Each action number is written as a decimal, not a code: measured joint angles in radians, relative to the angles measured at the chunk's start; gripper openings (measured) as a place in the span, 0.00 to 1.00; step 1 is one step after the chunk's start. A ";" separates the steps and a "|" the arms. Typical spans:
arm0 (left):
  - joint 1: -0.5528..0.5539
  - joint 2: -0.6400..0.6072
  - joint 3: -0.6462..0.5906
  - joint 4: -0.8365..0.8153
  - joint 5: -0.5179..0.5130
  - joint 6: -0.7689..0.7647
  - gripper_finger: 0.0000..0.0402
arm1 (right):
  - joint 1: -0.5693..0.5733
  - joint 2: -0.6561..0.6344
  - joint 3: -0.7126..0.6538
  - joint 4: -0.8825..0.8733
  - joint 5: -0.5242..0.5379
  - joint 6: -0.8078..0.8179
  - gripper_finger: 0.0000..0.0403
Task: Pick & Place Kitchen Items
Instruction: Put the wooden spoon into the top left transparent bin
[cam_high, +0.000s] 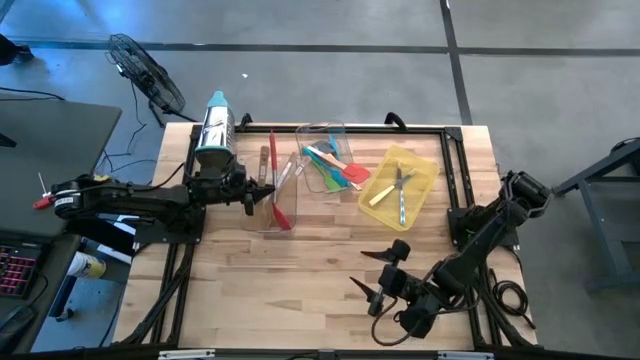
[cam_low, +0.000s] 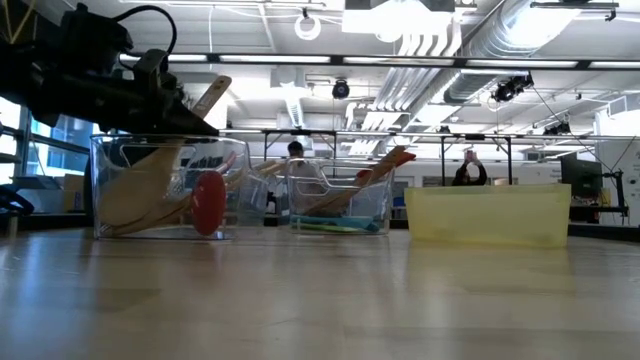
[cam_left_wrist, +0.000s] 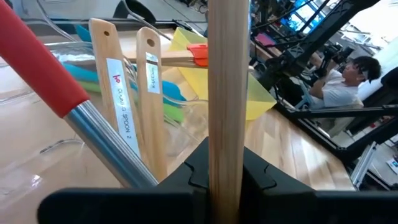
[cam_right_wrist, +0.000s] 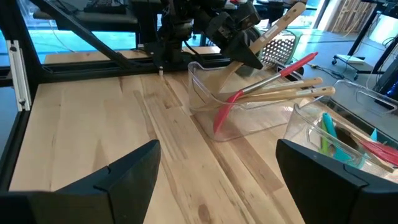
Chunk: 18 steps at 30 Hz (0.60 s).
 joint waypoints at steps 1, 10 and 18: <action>0.000 0.000 0.000 -0.002 -0.005 0.004 0.08 | -0.003 0.000 0.000 0.000 -0.010 0.000 0.78; 0.000 0.001 -0.002 -0.011 -0.040 0.049 0.12 | -0.022 0.000 0.000 -0.001 -0.041 0.000 0.78; 0.000 0.001 -0.002 -0.011 -0.044 0.048 0.36 | -0.028 0.000 0.000 -0.001 -0.040 -0.017 0.78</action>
